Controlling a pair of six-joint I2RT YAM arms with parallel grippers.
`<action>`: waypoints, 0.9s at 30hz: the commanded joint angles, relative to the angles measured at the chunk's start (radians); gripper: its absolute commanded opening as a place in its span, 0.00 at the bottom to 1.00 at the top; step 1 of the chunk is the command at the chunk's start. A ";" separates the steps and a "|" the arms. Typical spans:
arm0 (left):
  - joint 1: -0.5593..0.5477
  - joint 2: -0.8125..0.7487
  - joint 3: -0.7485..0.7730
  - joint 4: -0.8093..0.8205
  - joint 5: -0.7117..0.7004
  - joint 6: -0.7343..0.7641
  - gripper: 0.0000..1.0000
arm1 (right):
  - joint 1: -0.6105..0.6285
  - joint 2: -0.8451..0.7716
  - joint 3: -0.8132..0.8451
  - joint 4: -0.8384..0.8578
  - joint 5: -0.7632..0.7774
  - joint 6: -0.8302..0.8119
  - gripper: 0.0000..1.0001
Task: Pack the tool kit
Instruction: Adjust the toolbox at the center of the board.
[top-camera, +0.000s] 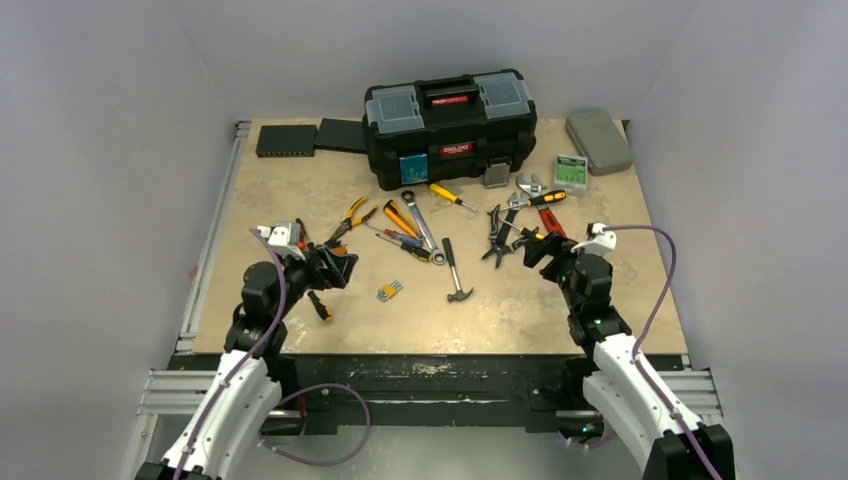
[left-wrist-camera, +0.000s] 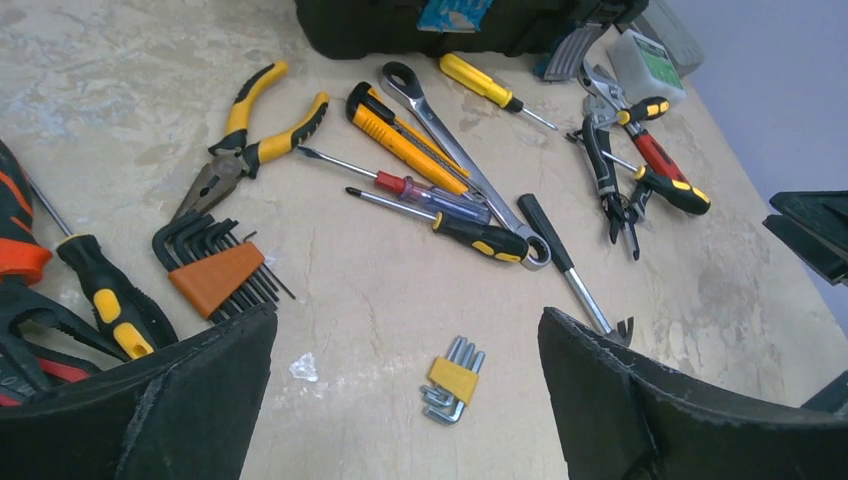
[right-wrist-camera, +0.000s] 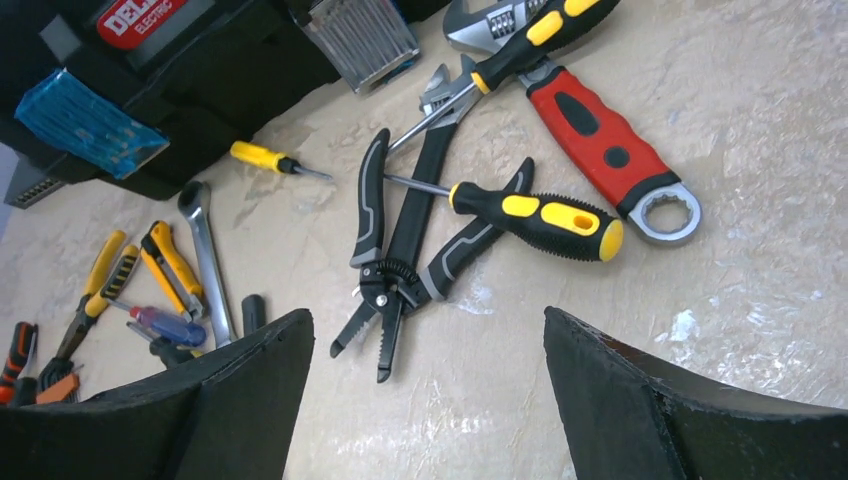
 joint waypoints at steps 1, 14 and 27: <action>-0.004 -0.040 0.042 -0.014 -0.076 -0.008 1.00 | -0.001 -0.006 0.029 0.056 0.056 0.031 0.84; -0.004 -0.024 0.015 0.049 -0.033 -0.014 1.00 | -0.002 -0.043 -0.048 0.168 0.034 0.026 0.83; -0.004 0.354 0.357 0.193 0.002 -0.126 1.00 | -0.001 0.252 0.368 0.097 -0.097 0.014 0.83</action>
